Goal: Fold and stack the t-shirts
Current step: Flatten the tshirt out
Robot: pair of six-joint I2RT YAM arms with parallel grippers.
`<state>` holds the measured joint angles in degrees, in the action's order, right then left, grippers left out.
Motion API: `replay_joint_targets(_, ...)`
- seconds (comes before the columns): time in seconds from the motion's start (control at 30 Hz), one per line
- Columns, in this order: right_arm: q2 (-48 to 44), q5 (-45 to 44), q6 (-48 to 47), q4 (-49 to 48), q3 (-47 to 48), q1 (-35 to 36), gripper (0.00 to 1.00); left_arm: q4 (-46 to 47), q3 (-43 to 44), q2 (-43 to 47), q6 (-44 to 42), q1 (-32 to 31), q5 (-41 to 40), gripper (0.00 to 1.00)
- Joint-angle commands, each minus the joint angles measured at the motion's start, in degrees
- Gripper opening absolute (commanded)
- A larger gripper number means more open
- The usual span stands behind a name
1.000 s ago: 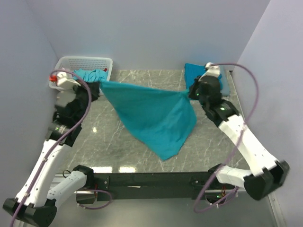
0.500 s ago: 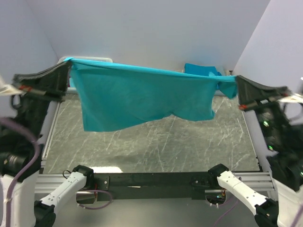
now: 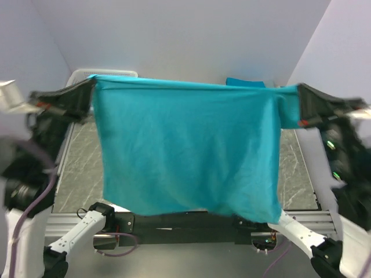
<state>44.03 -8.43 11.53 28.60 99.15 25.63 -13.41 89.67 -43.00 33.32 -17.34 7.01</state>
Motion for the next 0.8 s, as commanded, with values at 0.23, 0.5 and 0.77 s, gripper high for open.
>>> replay_joint_targets(0.23, 29.42, -8.55, -0.02, -6.95, -22.92, -6.38, 0.02, 0.75, -29.18, -24.83, 11.41, 3.36, -25.91, 0.19)
replay_joint_targets(0.5, 46.14, -5.2, 1.83, -9.7, -23.74, -6.55, 0.77, -0.48, -33.33, -33.2, 10.27, 3.9, -26.25, 0.99)
replay_joint_targets(0.77, 45.36, -6.07, 5.25, -8.39, -29.36, -6.55, 0.78, 2.51, -34.74, -35.3, 9.13, 3.9, -19.15, 1.0)
